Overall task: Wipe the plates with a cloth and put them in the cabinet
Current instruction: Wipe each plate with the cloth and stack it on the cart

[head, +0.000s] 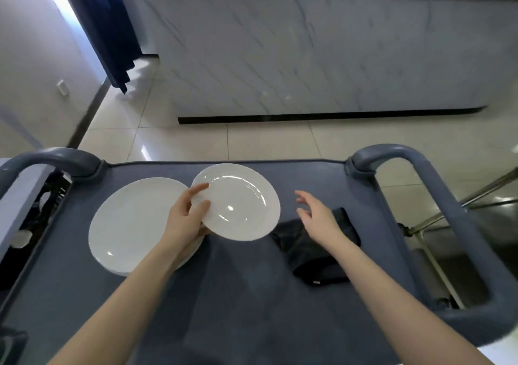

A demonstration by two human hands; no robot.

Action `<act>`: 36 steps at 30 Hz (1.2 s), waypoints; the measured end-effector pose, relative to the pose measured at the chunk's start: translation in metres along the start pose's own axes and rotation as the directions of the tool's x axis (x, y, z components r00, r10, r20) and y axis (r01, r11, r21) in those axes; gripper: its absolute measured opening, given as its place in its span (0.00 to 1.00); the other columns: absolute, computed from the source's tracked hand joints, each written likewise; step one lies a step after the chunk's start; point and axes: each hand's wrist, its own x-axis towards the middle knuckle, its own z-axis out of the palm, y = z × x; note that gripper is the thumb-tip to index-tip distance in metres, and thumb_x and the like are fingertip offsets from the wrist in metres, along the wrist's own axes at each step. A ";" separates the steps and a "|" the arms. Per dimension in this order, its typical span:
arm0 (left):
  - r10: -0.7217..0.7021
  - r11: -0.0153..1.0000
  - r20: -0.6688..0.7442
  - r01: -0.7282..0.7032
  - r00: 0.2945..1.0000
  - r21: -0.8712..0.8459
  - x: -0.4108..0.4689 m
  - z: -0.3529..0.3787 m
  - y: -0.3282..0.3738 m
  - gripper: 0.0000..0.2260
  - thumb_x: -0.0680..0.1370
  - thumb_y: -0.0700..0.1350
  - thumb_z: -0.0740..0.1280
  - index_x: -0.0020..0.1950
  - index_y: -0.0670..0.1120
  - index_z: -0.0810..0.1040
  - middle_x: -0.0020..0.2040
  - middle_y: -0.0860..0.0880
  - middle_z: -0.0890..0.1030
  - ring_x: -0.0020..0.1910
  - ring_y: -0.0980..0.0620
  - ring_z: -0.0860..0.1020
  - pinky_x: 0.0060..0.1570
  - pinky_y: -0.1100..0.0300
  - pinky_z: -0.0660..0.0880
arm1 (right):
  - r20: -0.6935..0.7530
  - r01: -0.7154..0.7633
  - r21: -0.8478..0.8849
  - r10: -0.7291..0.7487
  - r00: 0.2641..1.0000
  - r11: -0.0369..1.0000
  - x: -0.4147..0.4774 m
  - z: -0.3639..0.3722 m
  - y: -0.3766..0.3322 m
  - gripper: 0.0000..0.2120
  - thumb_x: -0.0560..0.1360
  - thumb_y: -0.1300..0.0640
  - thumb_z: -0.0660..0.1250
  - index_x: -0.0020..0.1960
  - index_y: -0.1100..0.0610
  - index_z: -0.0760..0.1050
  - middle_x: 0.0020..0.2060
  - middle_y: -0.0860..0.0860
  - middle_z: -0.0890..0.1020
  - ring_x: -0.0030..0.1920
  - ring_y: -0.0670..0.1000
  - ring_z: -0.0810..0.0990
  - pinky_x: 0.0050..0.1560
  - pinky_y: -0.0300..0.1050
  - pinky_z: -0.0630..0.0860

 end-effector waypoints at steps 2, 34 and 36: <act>0.023 0.997 -0.014 -0.022 1.000 0.075 0.003 0.000 0.000 0.15 0.83 0.38 0.64 0.62 0.57 0.80 0.59 0.48 0.79 0.40 0.55 0.83 0.32 0.59 0.79 | 0.146 0.072 -0.373 -0.018 0.989 0.925 0.003 0.002 0.015 0.22 0.80 0.57 0.63 0.74 0.53 0.67 0.70 0.52 0.72 0.68 0.55 0.71 0.68 0.49 0.68; 0.049 0.998 0.155 -0.045 0.987 -0.033 -0.012 0.022 0.014 0.14 0.85 0.46 0.60 0.65 0.62 0.79 0.46 0.43 0.81 0.41 0.51 0.79 0.35 0.58 0.78 | 0.070 0.451 -0.410 -0.465 0.882 0.793 -0.036 0.027 -0.121 0.17 0.79 0.50 0.63 0.67 0.48 0.73 0.56 0.48 0.76 0.59 0.52 0.73 0.62 0.51 0.69; 0.063 0.996 0.129 -0.055 0.990 -0.065 -0.014 0.017 0.015 0.14 0.85 0.46 0.61 0.67 0.60 0.79 0.41 0.47 0.79 0.37 0.54 0.78 0.33 0.59 0.78 | 0.110 0.447 -0.476 -0.453 0.885 0.757 -0.048 0.029 -0.110 0.22 0.80 0.45 0.58 0.74 0.45 0.66 0.66 0.45 0.73 0.69 0.49 0.68 0.70 0.52 0.63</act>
